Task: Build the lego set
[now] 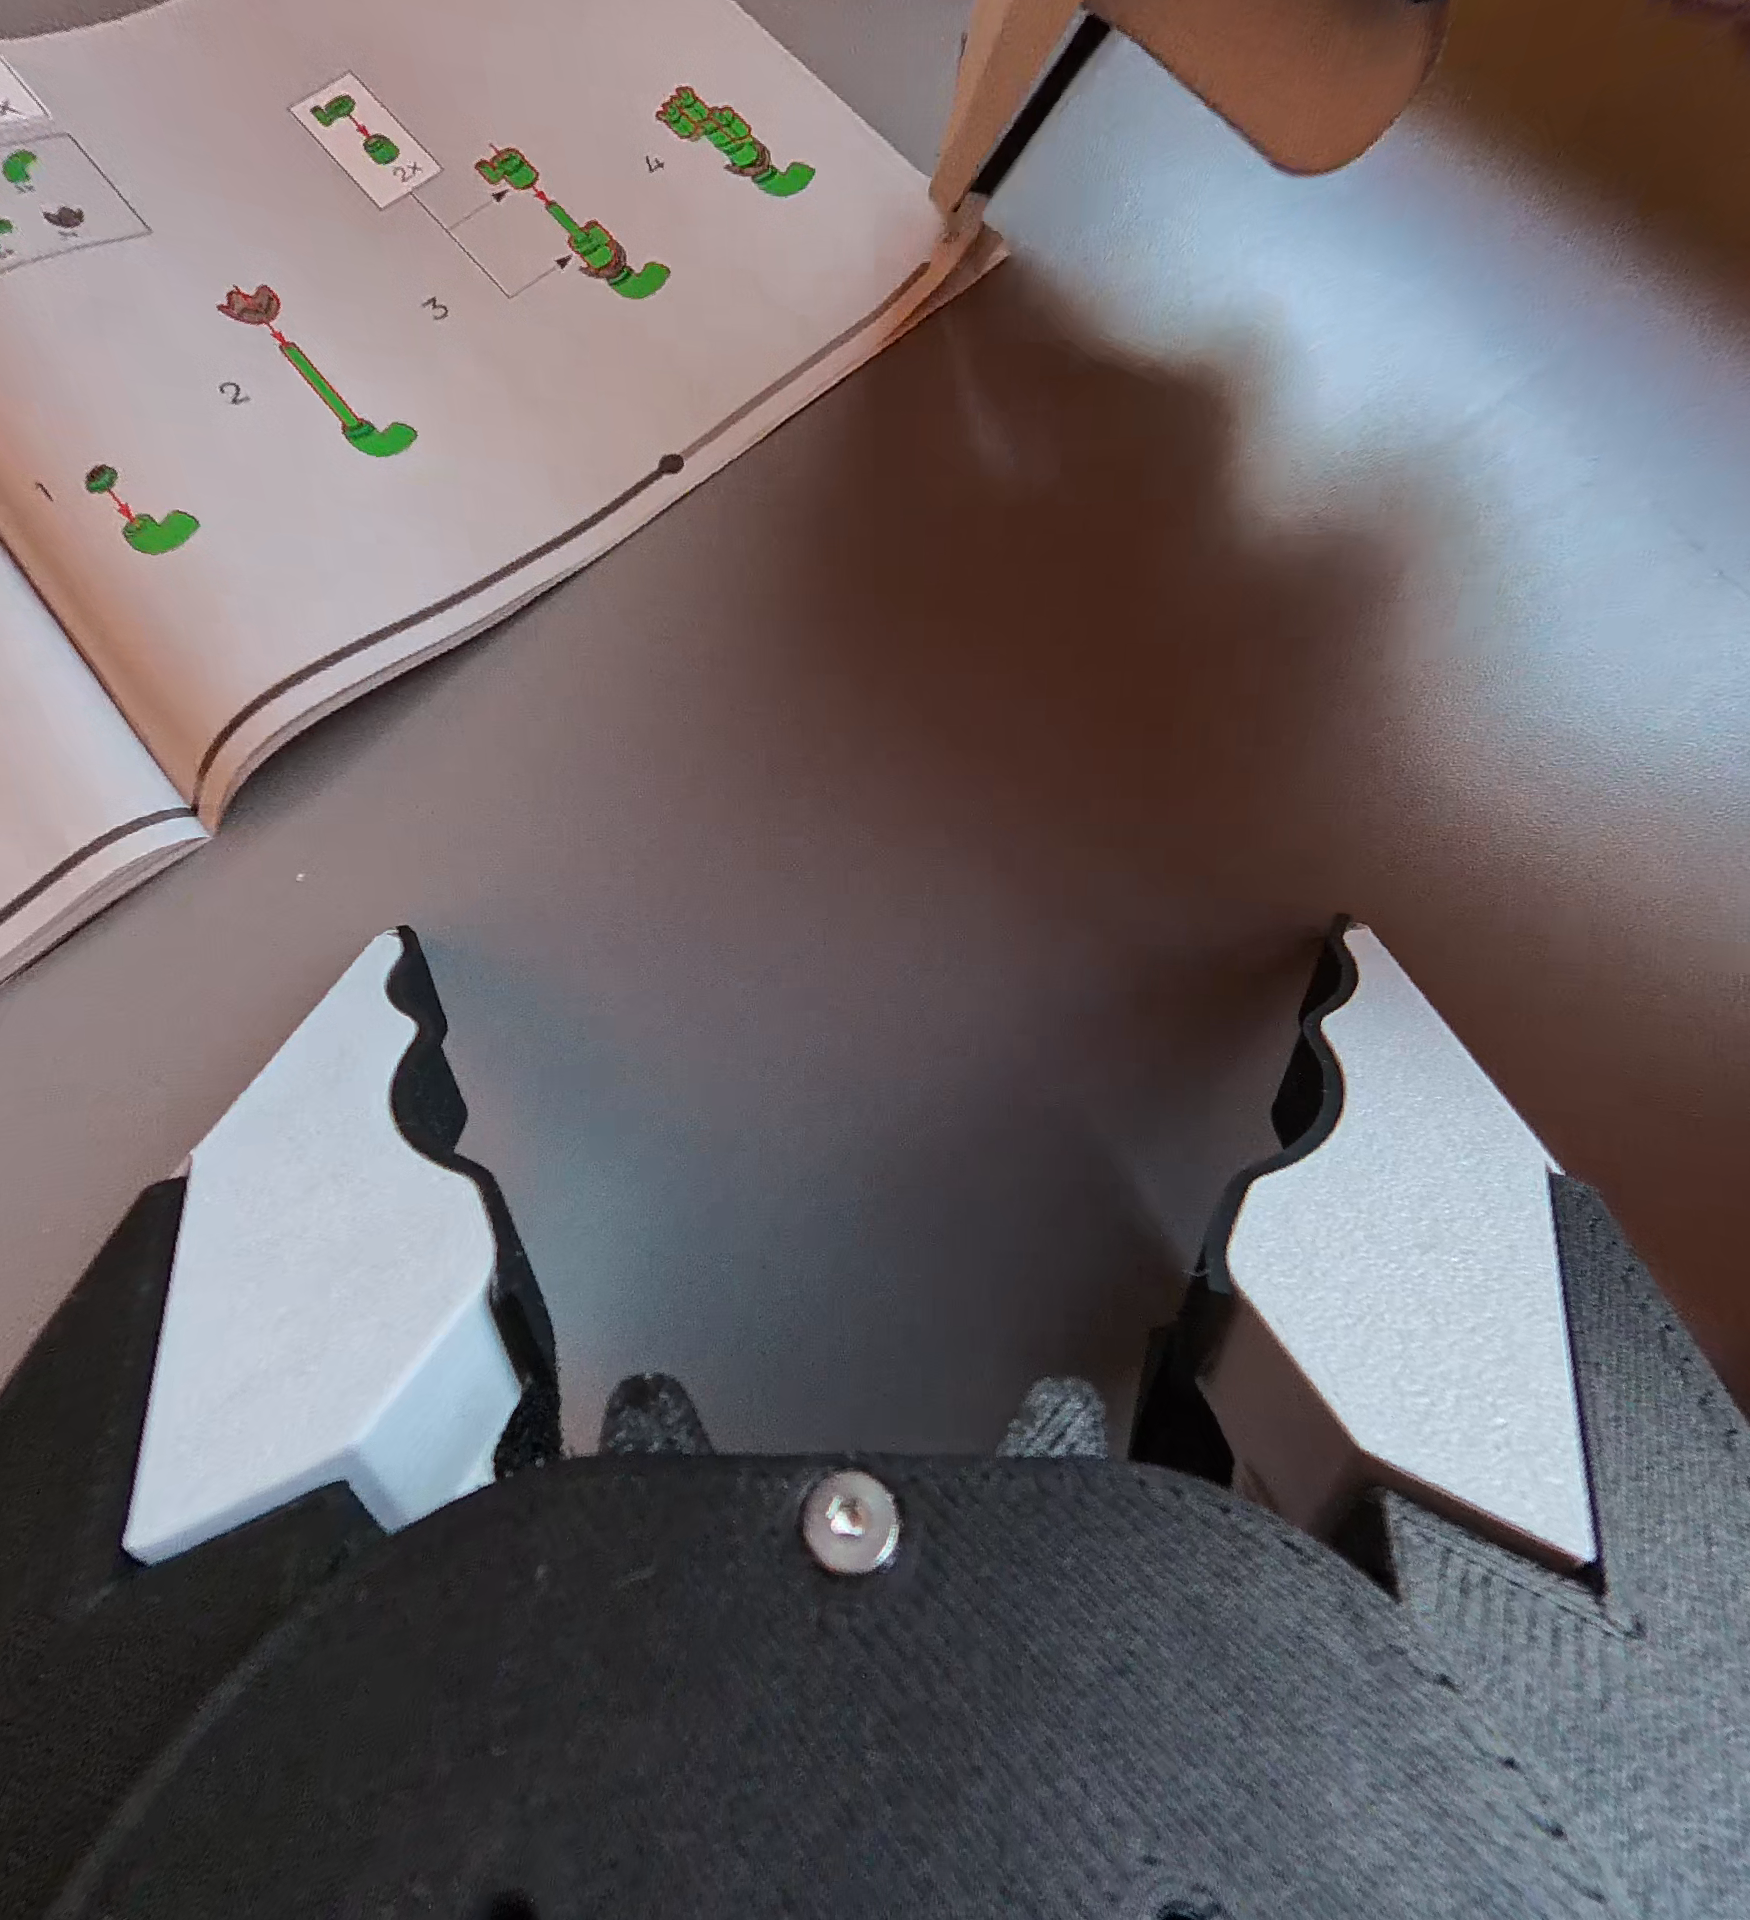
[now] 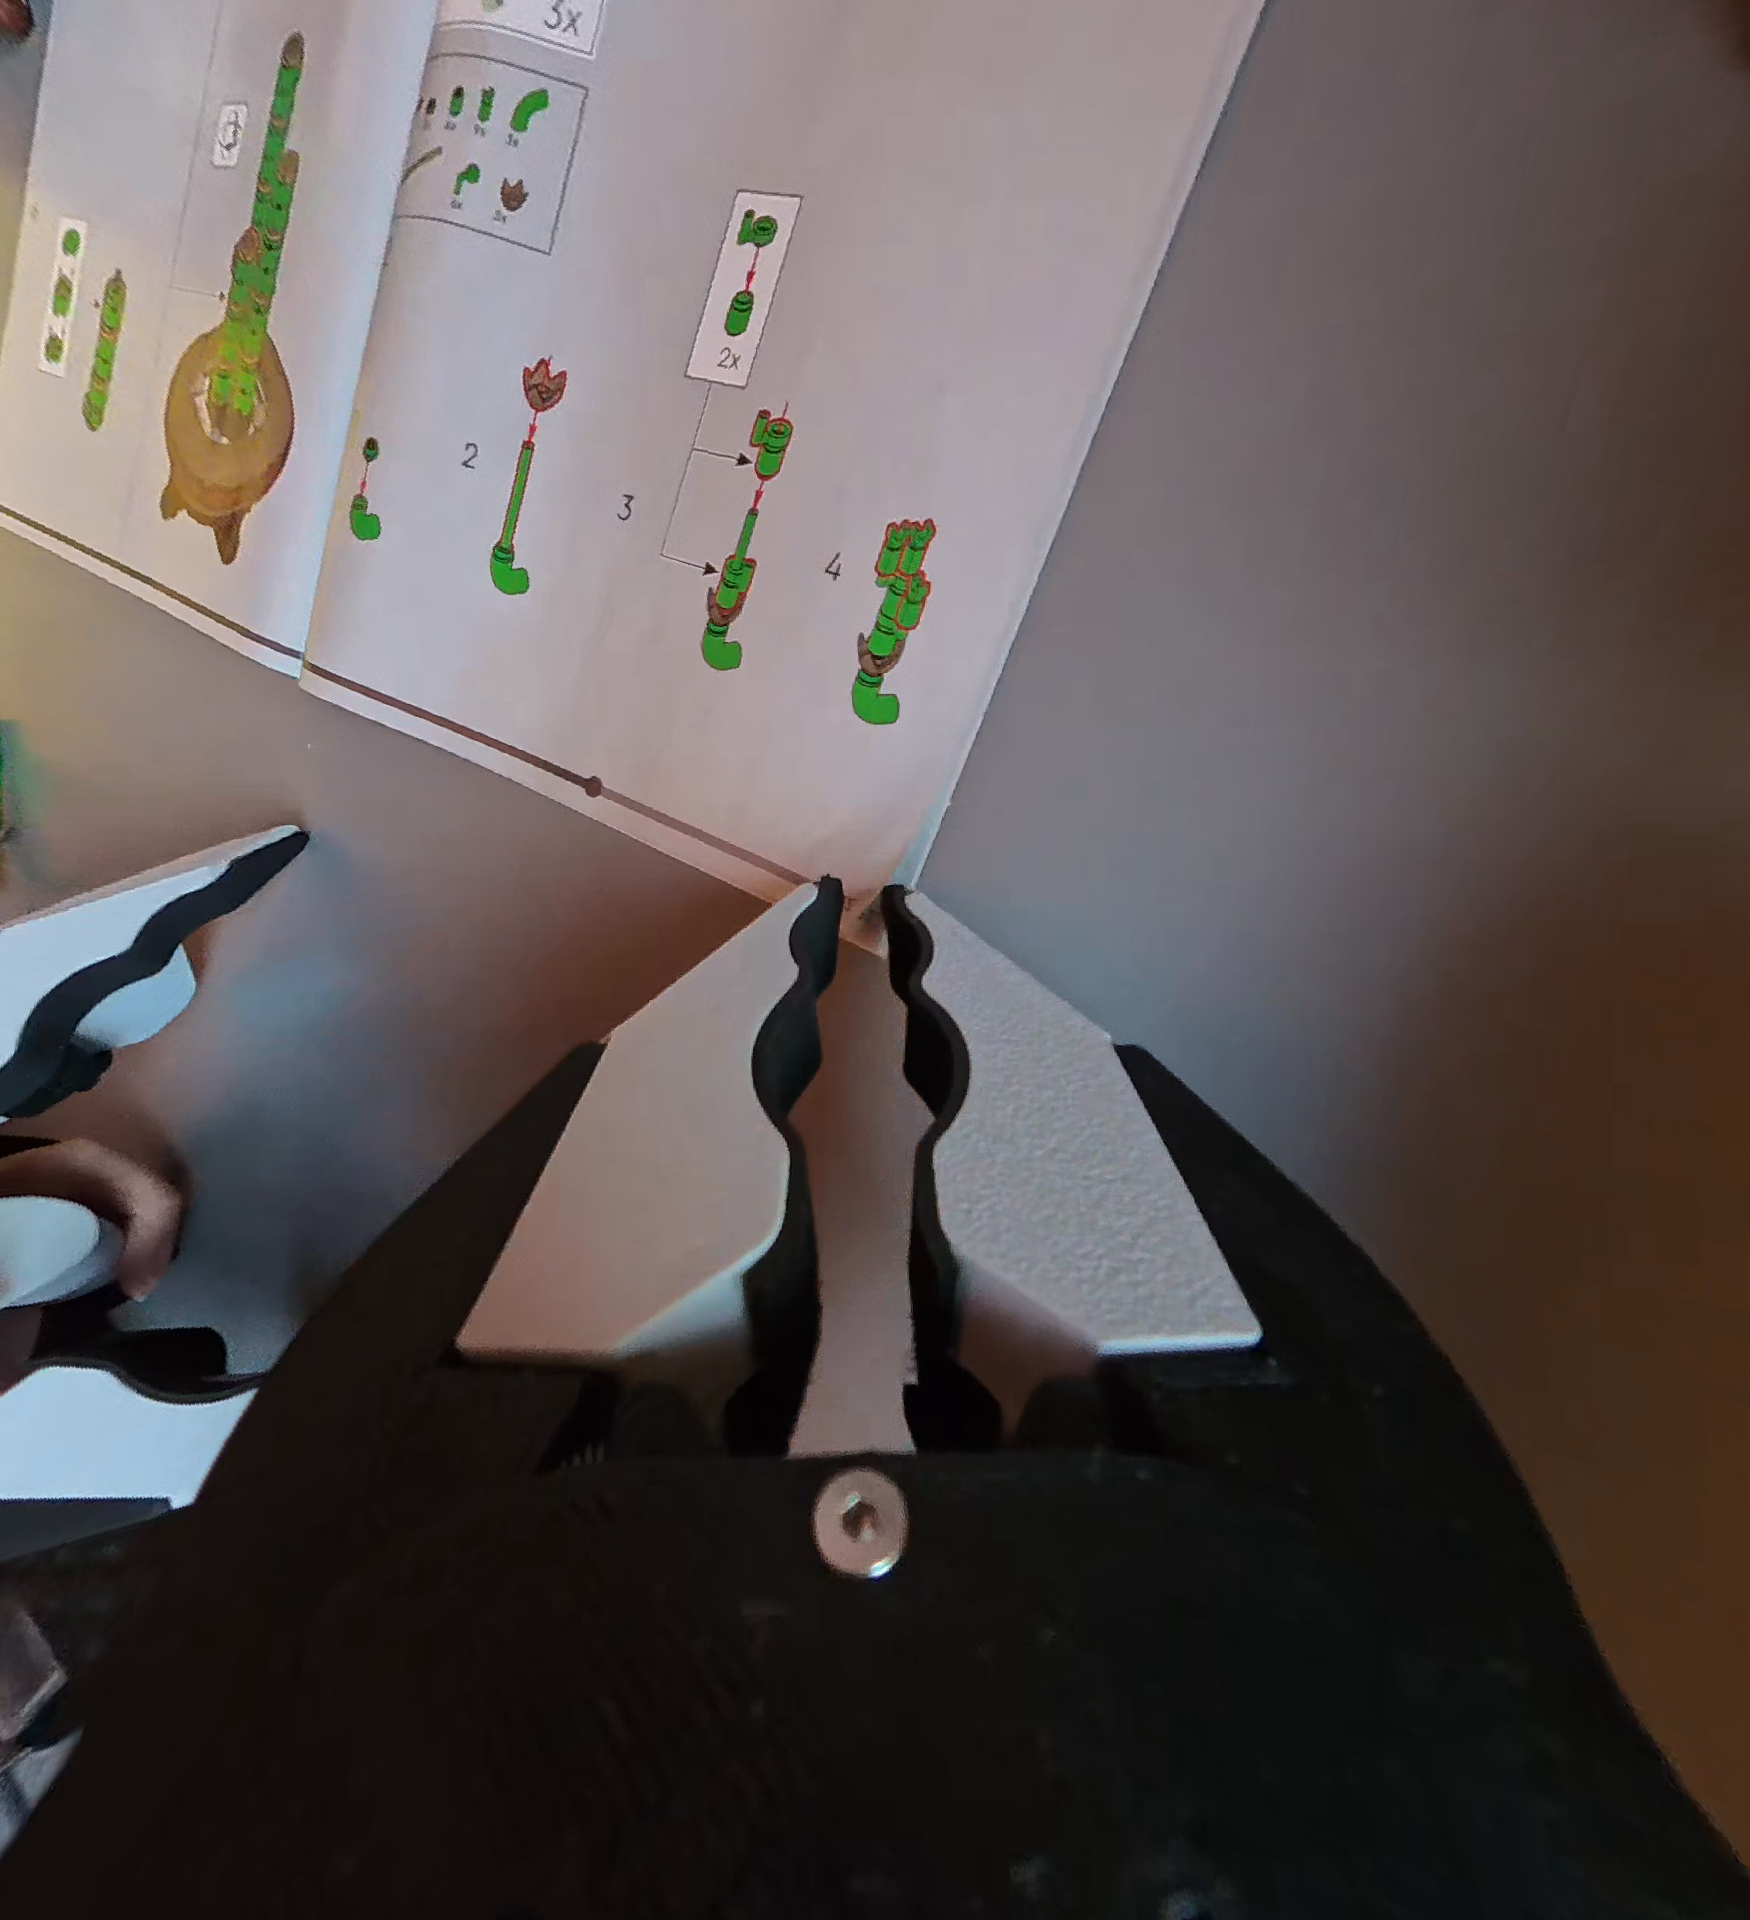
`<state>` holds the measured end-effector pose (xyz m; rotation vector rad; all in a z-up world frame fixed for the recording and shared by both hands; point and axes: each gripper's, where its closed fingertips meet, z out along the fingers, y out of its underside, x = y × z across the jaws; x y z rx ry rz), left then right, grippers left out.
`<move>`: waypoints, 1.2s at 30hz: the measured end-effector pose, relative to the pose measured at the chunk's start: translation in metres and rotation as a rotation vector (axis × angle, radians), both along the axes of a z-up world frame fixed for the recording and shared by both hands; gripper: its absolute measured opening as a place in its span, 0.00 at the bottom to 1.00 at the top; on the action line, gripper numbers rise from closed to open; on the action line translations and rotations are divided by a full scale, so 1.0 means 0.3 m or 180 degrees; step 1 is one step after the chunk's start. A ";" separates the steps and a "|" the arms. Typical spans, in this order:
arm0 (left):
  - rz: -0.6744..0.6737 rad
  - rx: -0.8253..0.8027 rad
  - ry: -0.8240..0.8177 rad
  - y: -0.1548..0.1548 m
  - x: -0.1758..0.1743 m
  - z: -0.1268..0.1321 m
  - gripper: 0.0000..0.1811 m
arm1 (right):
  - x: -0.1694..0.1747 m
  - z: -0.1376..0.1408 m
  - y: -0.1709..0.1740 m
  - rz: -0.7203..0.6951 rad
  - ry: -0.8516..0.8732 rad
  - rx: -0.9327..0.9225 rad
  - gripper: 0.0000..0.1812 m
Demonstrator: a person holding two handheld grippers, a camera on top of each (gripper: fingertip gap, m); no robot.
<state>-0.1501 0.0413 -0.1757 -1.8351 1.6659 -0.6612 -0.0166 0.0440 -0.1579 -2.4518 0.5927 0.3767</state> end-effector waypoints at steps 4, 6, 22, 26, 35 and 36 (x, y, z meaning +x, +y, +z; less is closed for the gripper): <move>0.0000 0.0000 -0.0001 0.000 0.000 0.000 0.87 | 0.009 0.021 0.010 0.0150 -0.0337 -0.0039 0.04; -0.0001 0.0000 -0.0001 0.000 -0.001 0.000 0.87 | 0.005 0.027 0.021 0.0197 -0.0400 -0.0032 0.04; -0.0002 0.0000 -0.0001 0.000 -0.001 0.000 0.87 | -0.003 0.030 -0.010 -0.0236 0.0126 -0.0020 0.08; -0.0002 0.0000 -0.0001 0.000 -0.001 0.000 0.87 | -0.012 0.010 -0.013 -0.0230 0.0163 -0.0119 0.07; -0.0003 0.0000 -0.0001 0.000 -0.001 0.000 0.87 | -0.014 -0.003 -0.017 -0.0217 0.0137 -0.0183 0.07; -0.0003 0.0000 -0.0001 0.000 -0.001 0.000 0.87 | -0.010 -0.001 -0.019 -0.0231 0.0118 -0.0181 0.07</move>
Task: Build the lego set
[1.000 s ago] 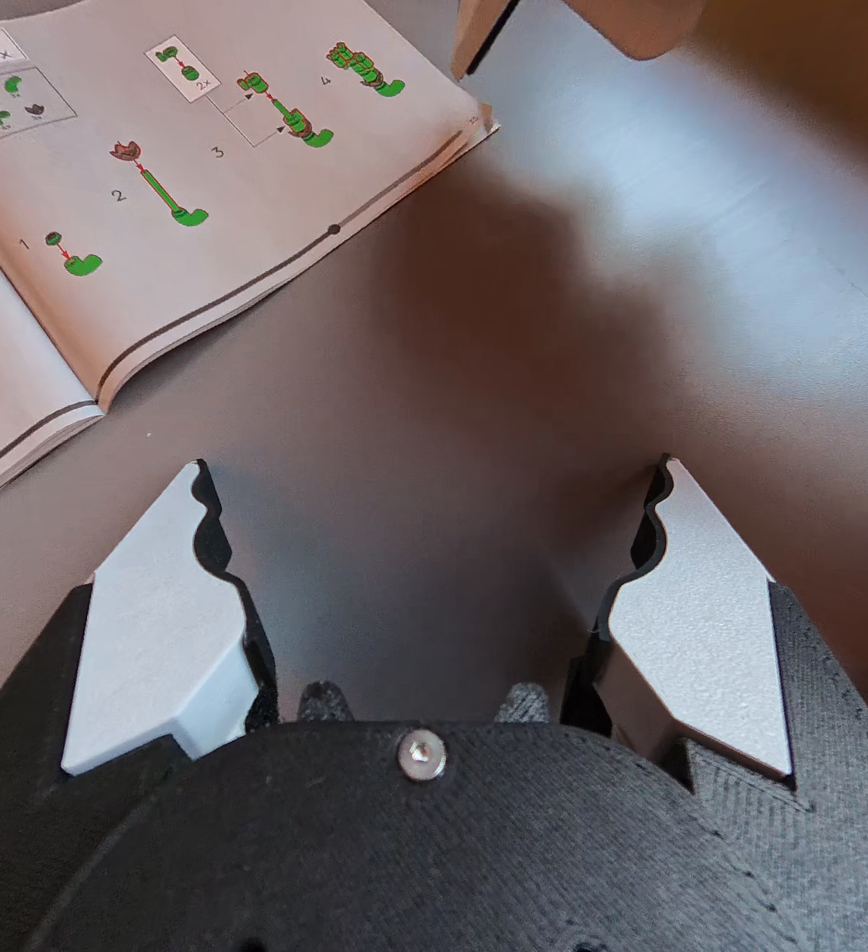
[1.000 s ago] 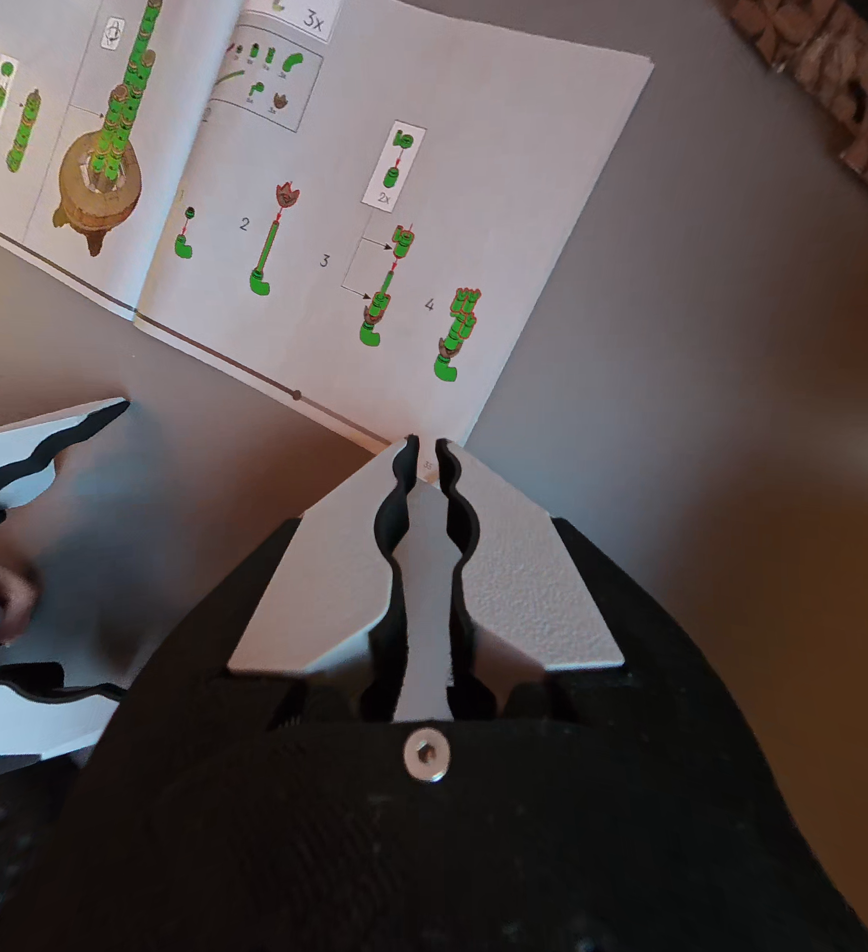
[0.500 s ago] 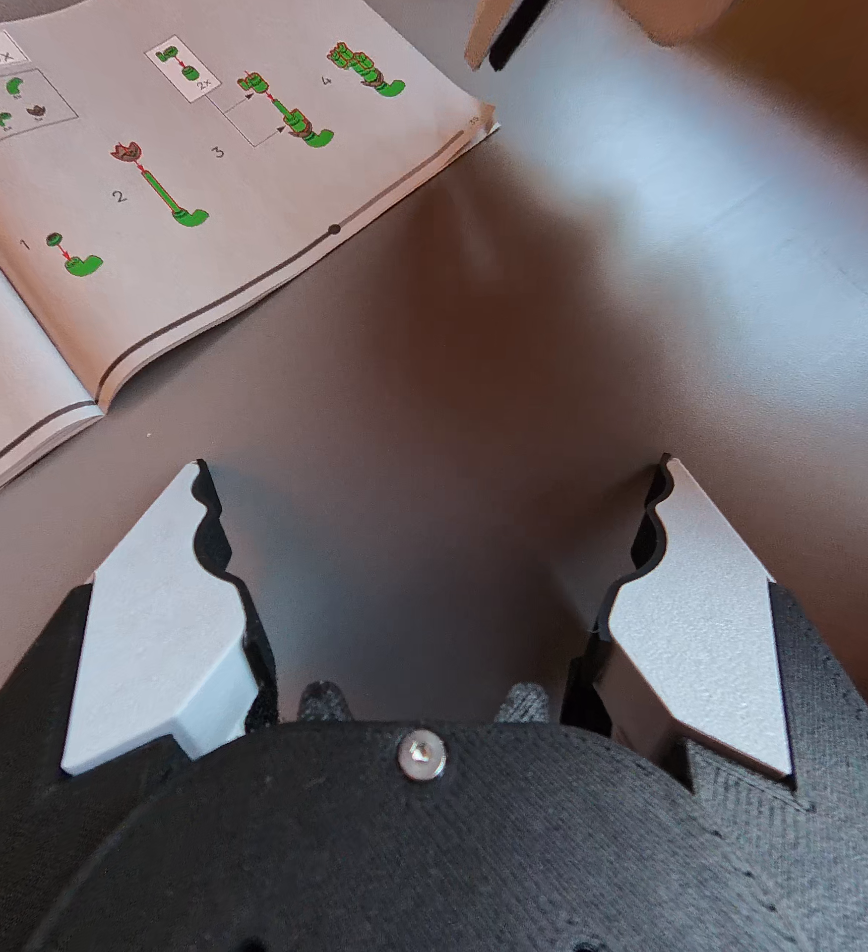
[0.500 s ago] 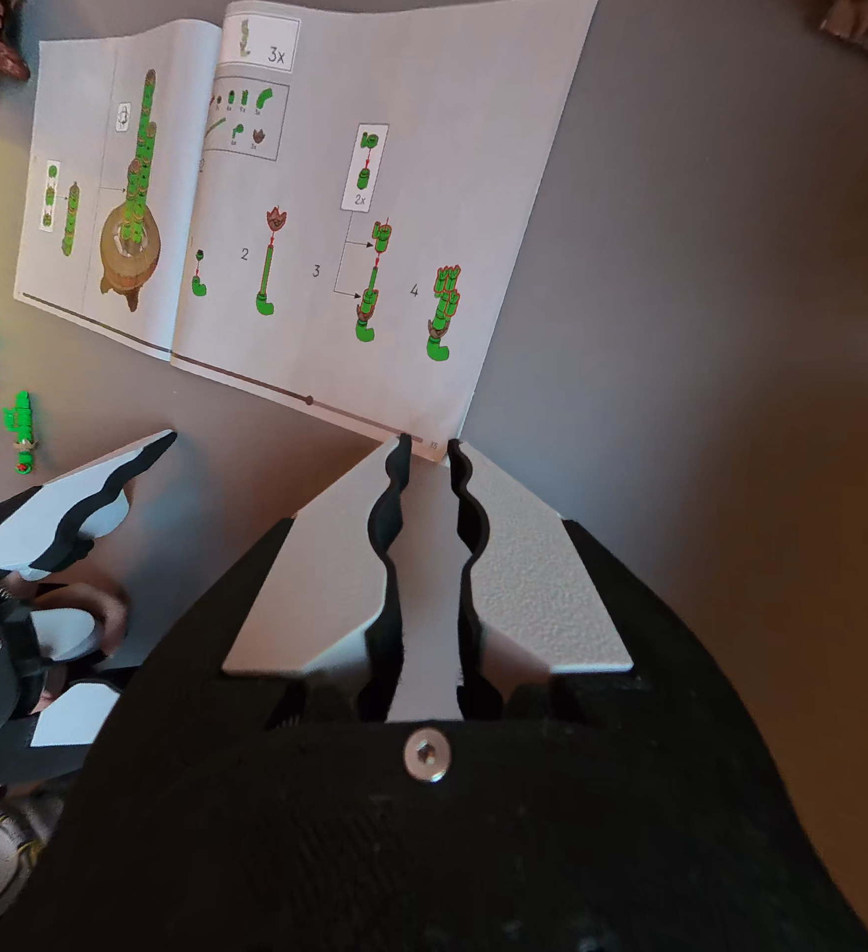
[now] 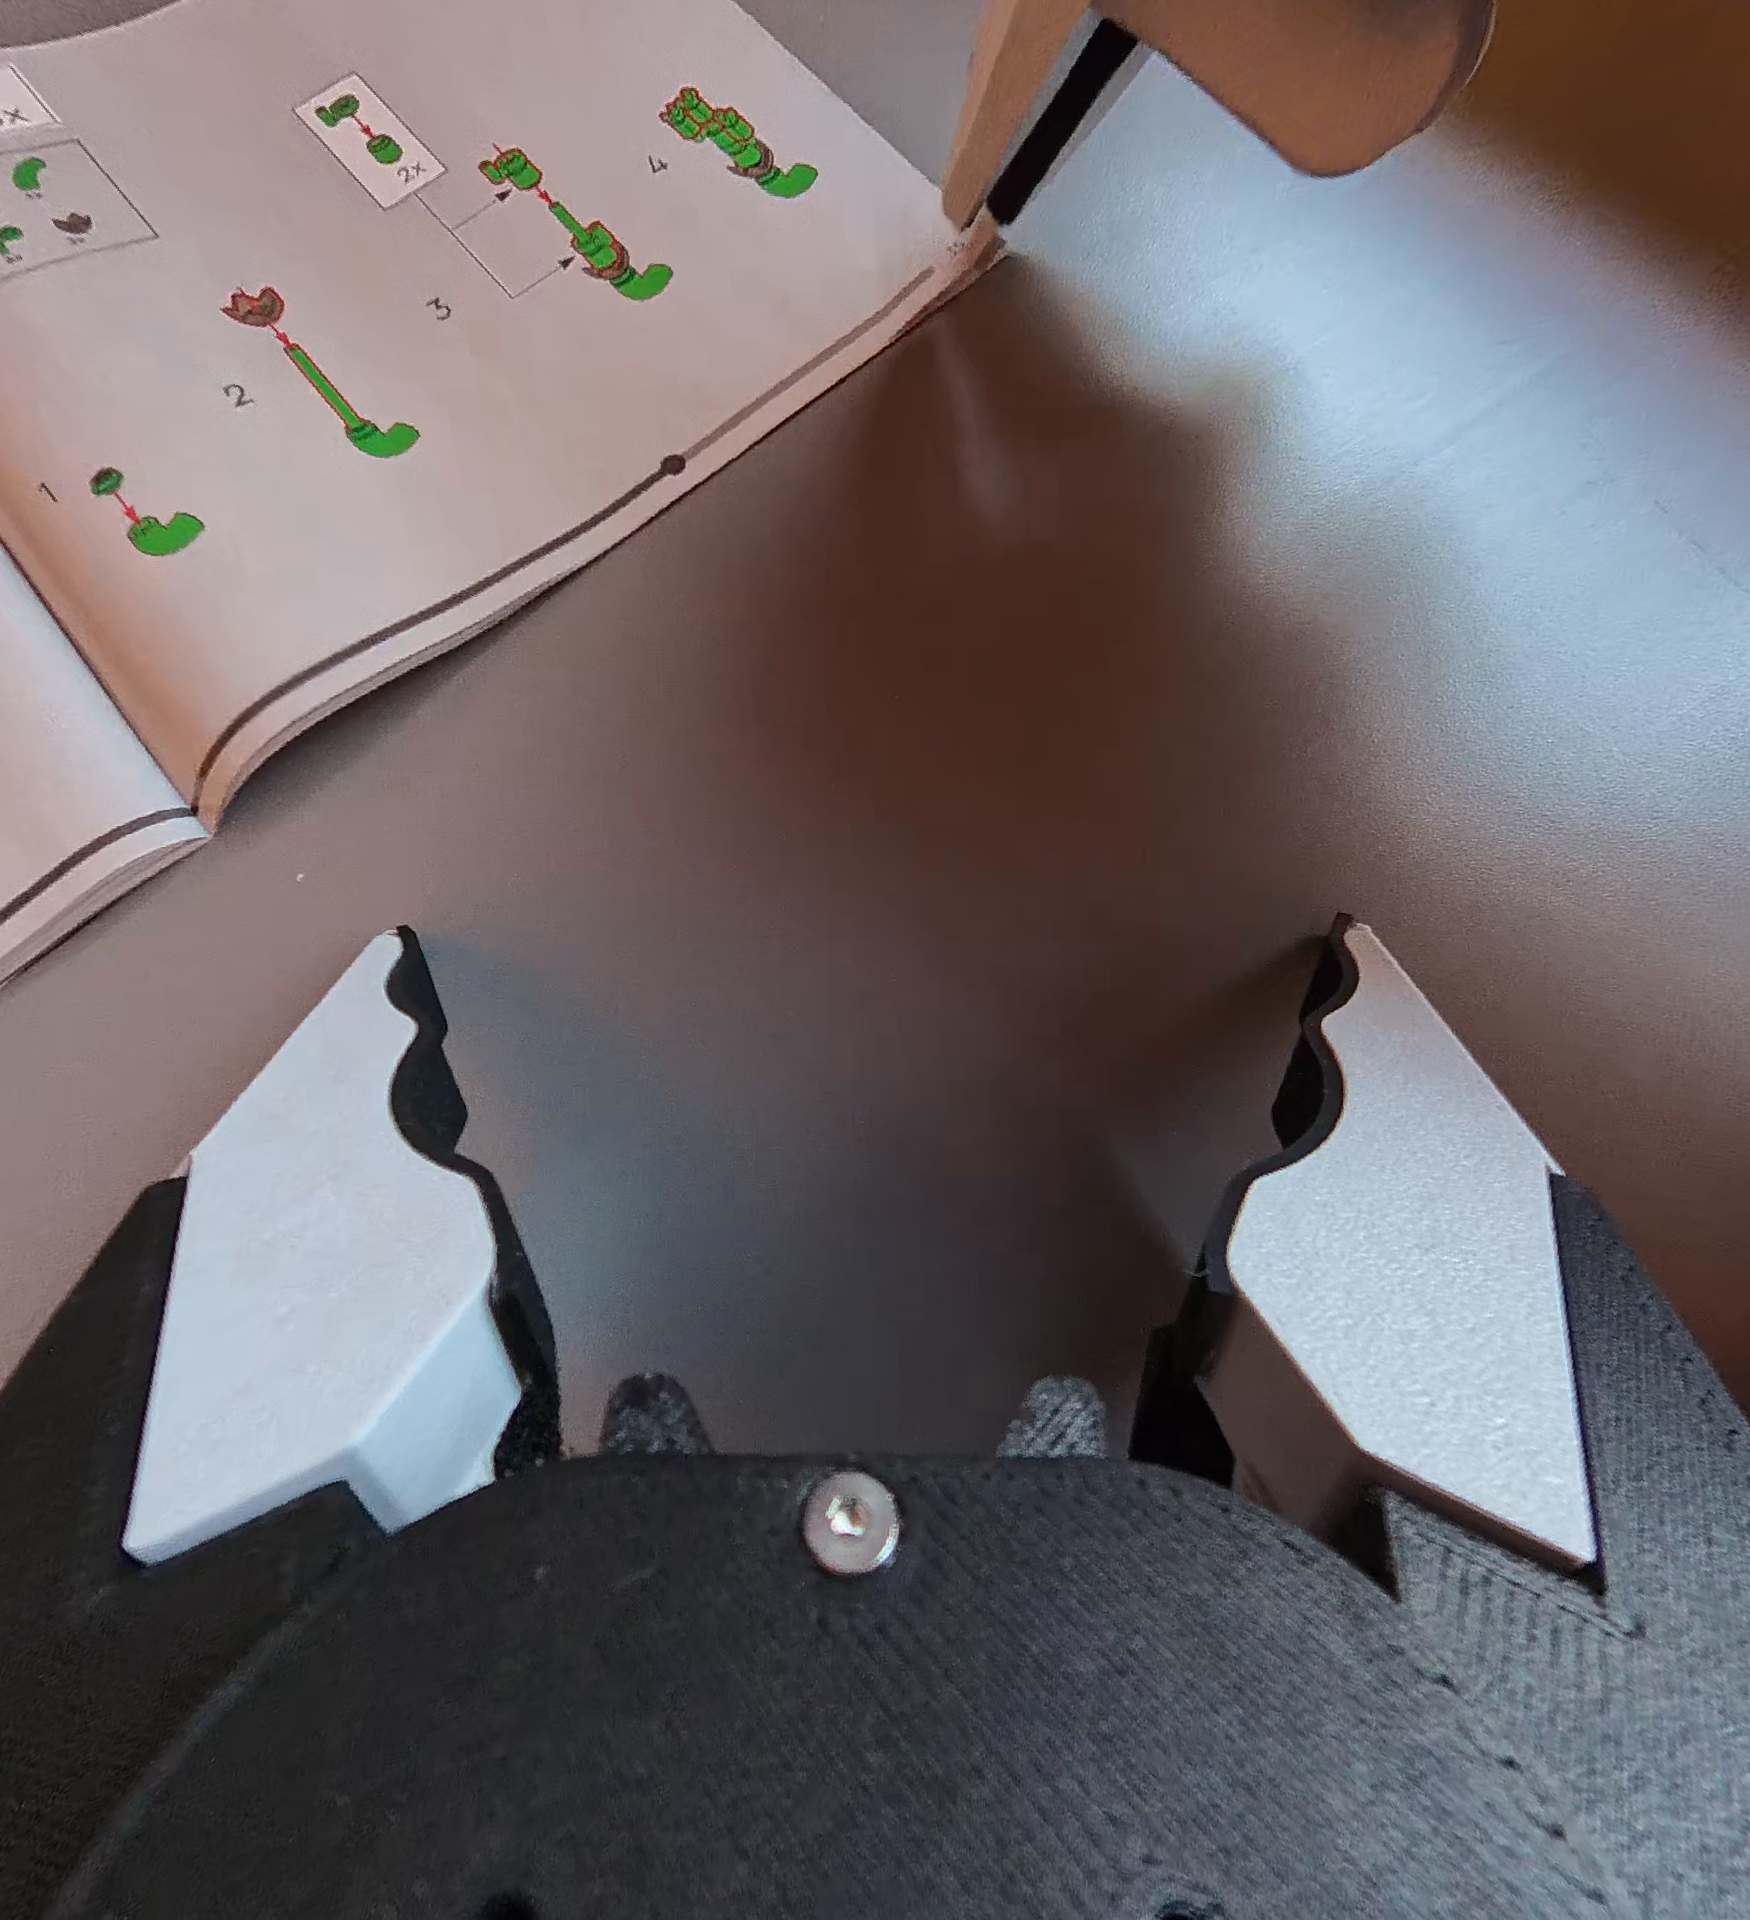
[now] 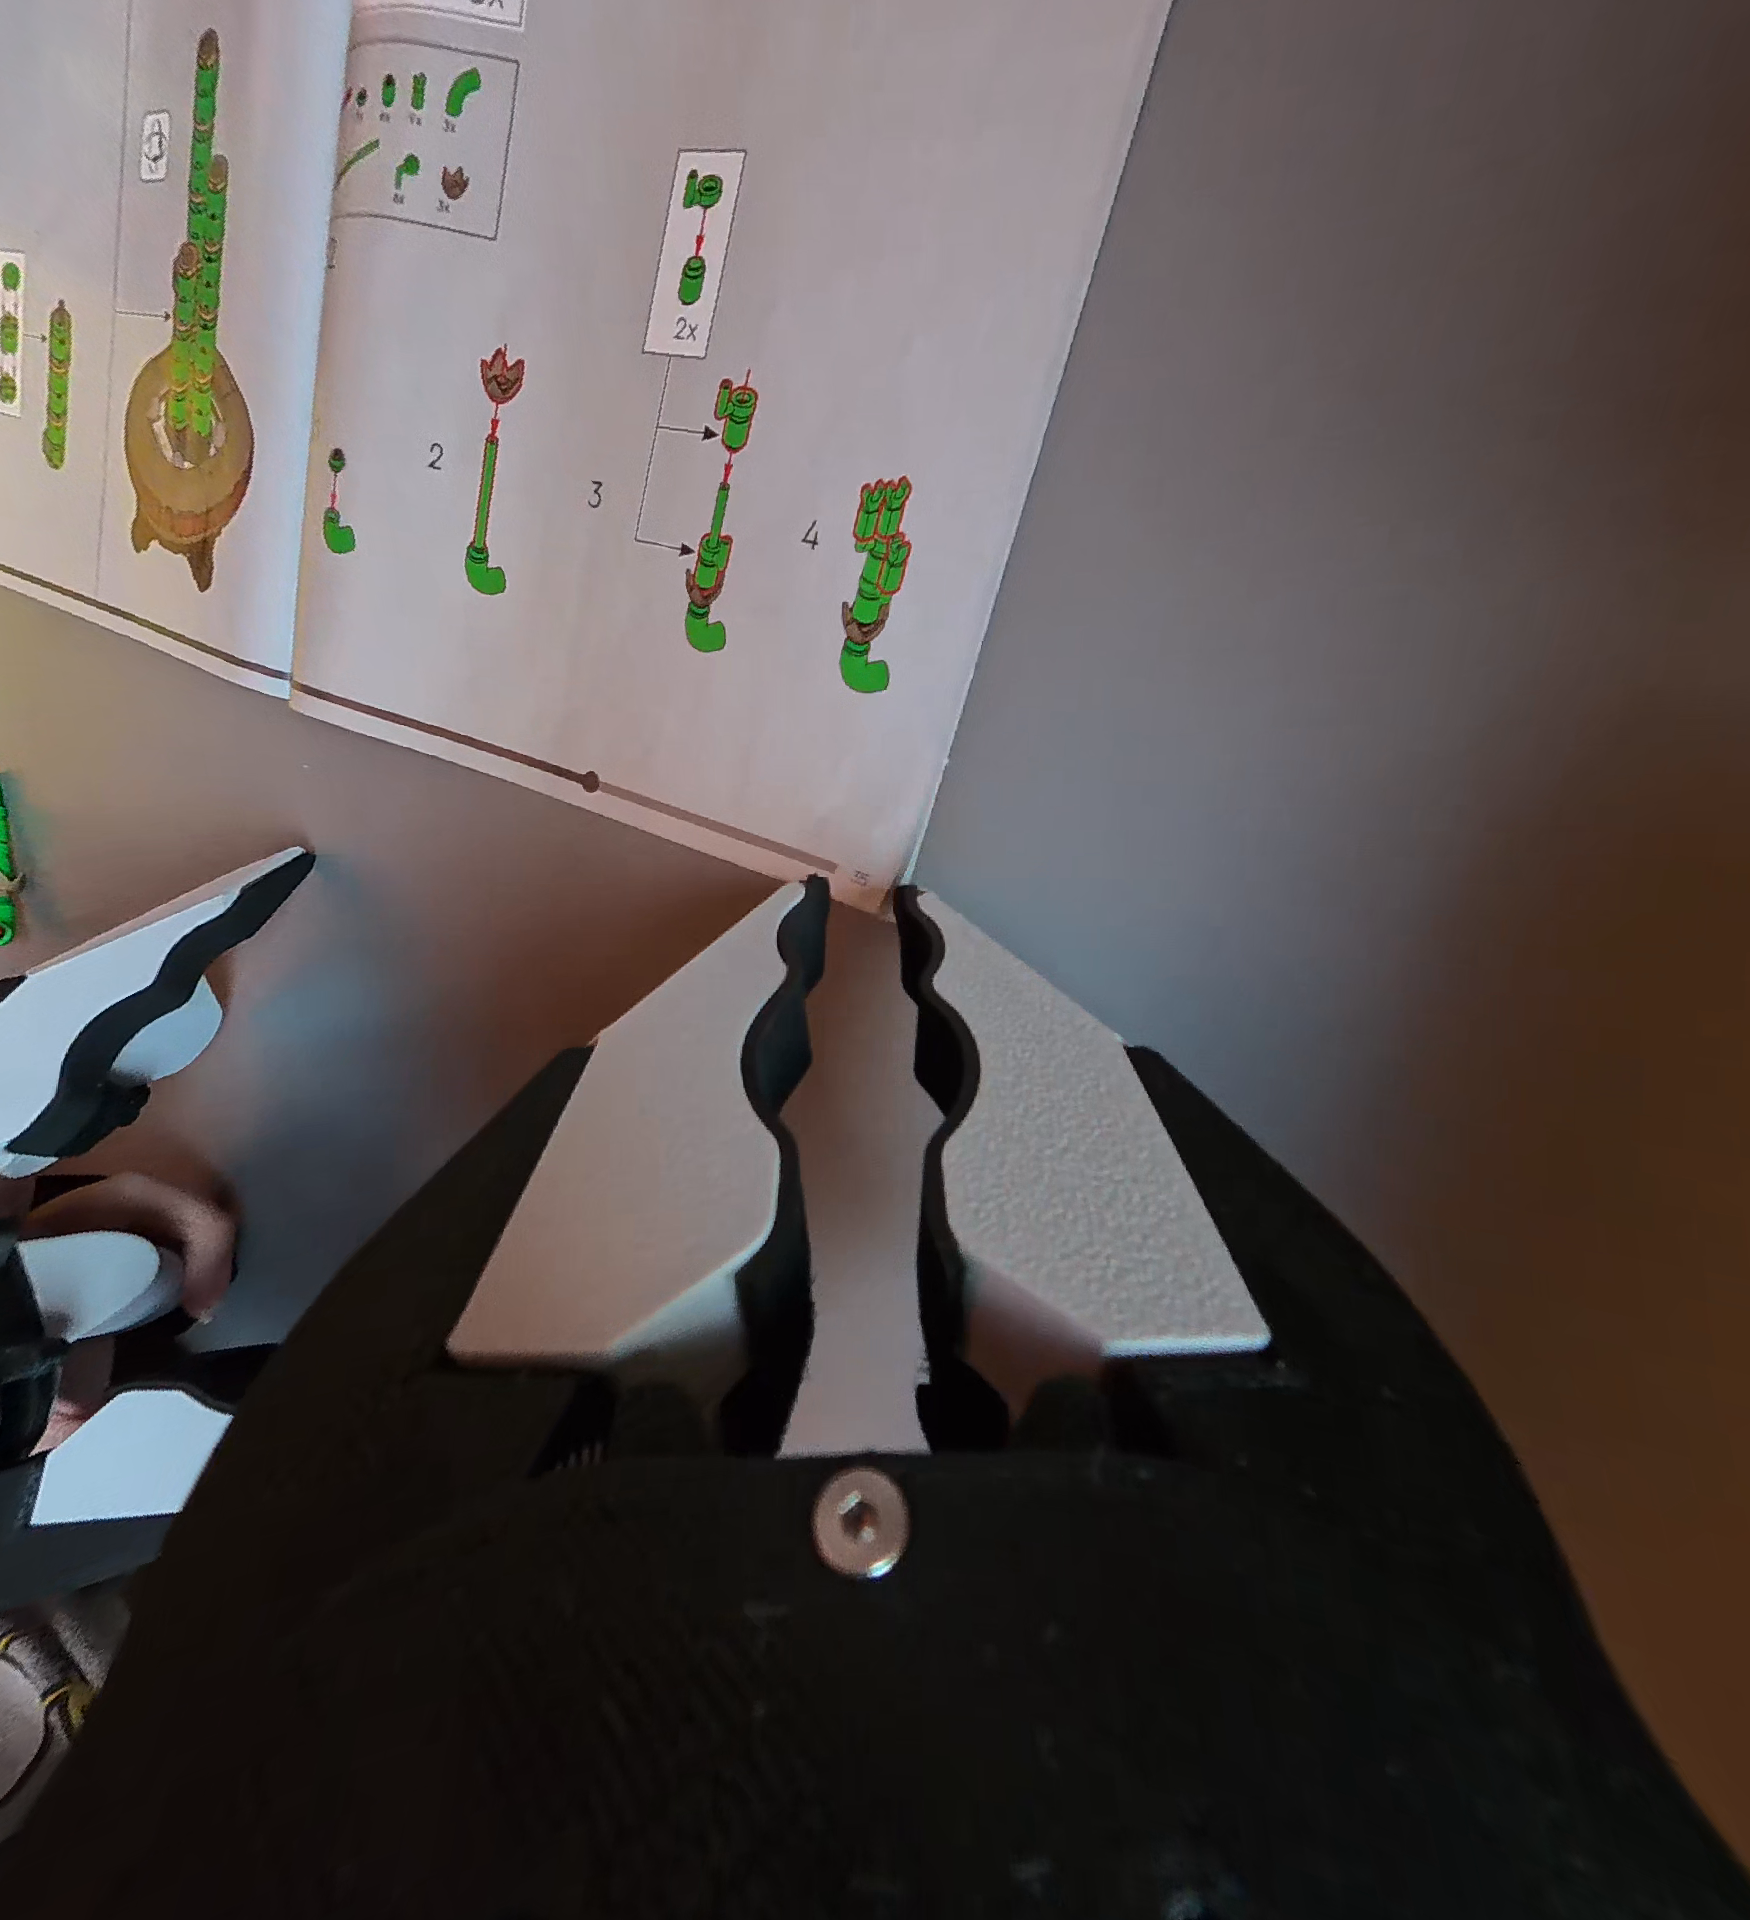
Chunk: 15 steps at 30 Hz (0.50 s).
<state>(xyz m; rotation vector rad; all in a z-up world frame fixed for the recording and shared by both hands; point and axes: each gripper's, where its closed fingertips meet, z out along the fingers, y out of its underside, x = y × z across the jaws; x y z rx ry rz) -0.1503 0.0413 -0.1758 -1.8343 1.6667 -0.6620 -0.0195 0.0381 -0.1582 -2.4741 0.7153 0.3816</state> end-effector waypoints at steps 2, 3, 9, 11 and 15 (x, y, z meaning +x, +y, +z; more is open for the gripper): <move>0.0000 0.0000 0.0000 0.000 0.000 0.000 0.87 | 0.001 0.004 0.000 -0.0011 0.0008 0.0024 0.07; 0.0000 0.0000 0.0000 0.000 0.000 0.000 0.87 | -0.001 0.004 0.000 -0.0008 0.0024 0.0029 0.07; 0.0000 0.0000 0.0000 0.000 0.000 0.000 0.87 | -0.012 -0.008 0.002 0.0039 0.0037 -0.0017 0.07; 0.0000 0.0000 0.0000 0.000 0.000 0.000 0.87 | -0.010 -0.003 0.004 0.0040 0.0015 -0.0003 0.07; -0.0001 0.0000 0.0000 0.000 0.001 0.000 0.87 | -0.014 0.001 0.006 0.0073 -0.0006 -0.0006 0.07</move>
